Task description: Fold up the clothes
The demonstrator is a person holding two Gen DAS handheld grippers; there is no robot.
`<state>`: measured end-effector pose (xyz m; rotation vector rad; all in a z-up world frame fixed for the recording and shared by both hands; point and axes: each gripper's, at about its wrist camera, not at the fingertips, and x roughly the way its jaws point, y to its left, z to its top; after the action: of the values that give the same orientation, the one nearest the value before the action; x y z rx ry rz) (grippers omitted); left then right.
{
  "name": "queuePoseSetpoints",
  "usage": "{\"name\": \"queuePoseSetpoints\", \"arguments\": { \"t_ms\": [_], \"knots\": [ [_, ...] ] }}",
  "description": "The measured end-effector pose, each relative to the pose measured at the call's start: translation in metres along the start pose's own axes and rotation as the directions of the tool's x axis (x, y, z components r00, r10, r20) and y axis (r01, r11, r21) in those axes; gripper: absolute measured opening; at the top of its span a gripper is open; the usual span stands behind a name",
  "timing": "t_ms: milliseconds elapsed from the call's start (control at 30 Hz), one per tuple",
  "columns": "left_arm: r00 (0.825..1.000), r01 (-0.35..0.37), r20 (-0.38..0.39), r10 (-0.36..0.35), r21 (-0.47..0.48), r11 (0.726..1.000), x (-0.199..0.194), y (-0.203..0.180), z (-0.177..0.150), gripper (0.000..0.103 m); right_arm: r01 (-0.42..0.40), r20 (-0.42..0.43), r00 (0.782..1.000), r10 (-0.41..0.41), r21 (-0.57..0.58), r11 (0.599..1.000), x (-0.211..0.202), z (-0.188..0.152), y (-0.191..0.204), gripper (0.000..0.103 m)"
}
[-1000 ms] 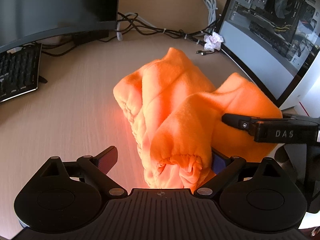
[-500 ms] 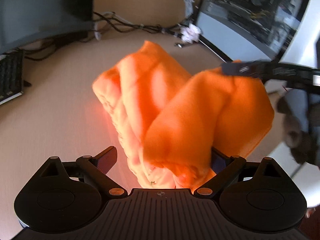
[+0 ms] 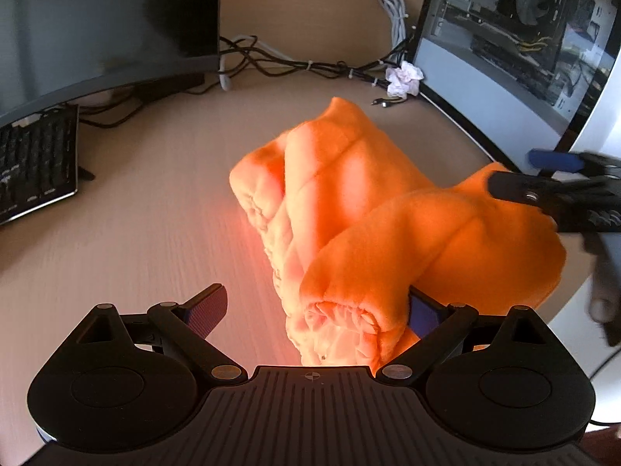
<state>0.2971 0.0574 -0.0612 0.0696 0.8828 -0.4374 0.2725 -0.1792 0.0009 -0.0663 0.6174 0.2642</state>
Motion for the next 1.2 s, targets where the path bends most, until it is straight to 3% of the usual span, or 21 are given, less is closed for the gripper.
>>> {"name": "queuePoseSetpoints", "arguments": {
  "t_ms": [100,167,267,333,433,600,733,867,1033,1200],
  "knots": [
    [0.999,0.036,0.008,-0.036,-0.004,0.999,0.002,-0.001,0.006,0.099,0.085,-0.032,0.996,-0.089,-0.116,0.99,0.005,-0.017,0.009,0.103],
    [0.998,0.063,0.01,-0.063,0.003,0.998,0.004,-0.002,0.01,0.098,0.101,-0.075,0.991,-0.11,-0.121,0.988,0.015,-0.03,0.009,0.103],
    [0.993,0.114,0.007,-0.114,-0.001,0.993,0.003,0.0,0.015,0.098,0.105,-0.092,0.989,-0.116,-0.109,0.988,0.017,-0.027,0.004,0.103],
    [0.986,0.164,0.009,-0.164,-0.014,0.986,-0.001,0.005,0.018,0.098,0.121,-0.05,0.99,-0.129,-0.136,0.983,0.009,-0.019,0.005,0.103],
    [0.991,0.135,0.018,-0.135,-0.011,0.991,-0.004,0.012,0.02,0.099,0.121,-0.001,0.992,-0.123,-0.171,0.978,-0.007,-0.013,0.008,0.103],
    [0.981,0.192,0.035,-0.19,-0.036,0.981,-0.015,0.022,0.022,0.101,0.114,-0.066,0.989,-0.129,-0.19,0.975,0.008,-0.031,0.015,0.103],
    [0.995,0.097,0.033,-0.097,-0.012,0.995,-0.002,0.017,0.029,0.101,0.119,-0.079,0.988,-0.136,-0.184,0.976,0.018,-0.038,0.017,0.103],
    [0.999,0.027,-0.029,-0.025,0.066,0.997,0.03,0.009,0.029,0.101,0.108,-0.038,0.992,-0.124,-0.288,0.951,0.003,-0.028,0.024,0.103],
    [0.999,0.022,-0.044,-0.017,0.118,0.993,0.044,0.001,0.026,0.101,-0.021,-0.014,1.0,0.017,-0.392,0.92,-0.036,-0.013,0.043,0.103],
    [0.999,0.036,-0.005,-0.036,0.095,0.995,0.023,0.001,0.028,0.101,-0.003,-0.118,0.992,-0.045,-0.38,0.925,0.004,-0.039,0.048,0.103]
  ]
}}
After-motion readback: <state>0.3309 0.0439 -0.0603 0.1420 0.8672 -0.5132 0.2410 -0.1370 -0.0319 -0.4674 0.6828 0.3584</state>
